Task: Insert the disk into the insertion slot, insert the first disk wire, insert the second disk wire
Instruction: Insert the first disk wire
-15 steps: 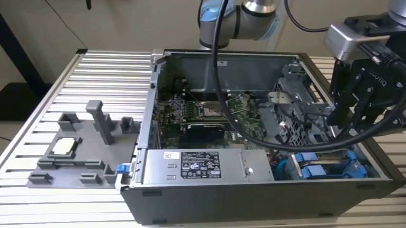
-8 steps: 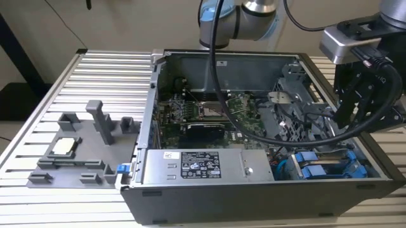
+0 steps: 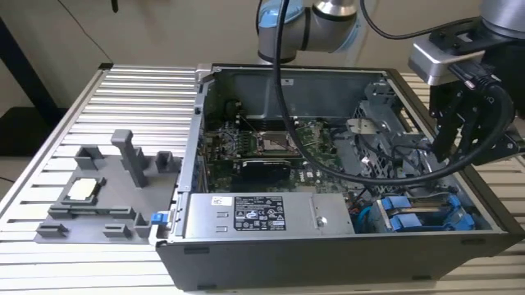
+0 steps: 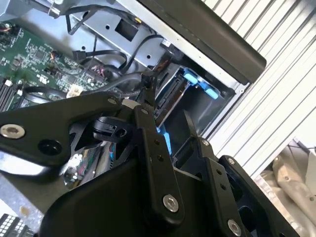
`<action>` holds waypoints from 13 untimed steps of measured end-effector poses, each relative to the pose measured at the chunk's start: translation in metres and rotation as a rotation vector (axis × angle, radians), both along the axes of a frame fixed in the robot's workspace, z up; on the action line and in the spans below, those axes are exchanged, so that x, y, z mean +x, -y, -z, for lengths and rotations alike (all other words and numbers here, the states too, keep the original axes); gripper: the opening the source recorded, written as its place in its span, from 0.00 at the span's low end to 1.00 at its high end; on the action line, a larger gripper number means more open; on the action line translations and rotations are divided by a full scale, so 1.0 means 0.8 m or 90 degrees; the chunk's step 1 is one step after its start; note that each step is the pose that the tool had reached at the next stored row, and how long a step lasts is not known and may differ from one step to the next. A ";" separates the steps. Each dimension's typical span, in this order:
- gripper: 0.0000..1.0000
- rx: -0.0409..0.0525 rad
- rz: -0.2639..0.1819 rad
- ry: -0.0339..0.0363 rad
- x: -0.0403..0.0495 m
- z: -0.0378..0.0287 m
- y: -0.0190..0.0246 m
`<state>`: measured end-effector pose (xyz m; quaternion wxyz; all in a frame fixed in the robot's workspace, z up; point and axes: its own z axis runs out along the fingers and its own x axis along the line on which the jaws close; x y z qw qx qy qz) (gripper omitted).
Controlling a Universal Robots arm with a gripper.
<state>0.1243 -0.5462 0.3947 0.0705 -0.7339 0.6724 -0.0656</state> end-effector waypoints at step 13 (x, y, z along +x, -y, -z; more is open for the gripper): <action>0.40 -0.0090 -0.043 0.0261 -0.006 0.0036 -0.0087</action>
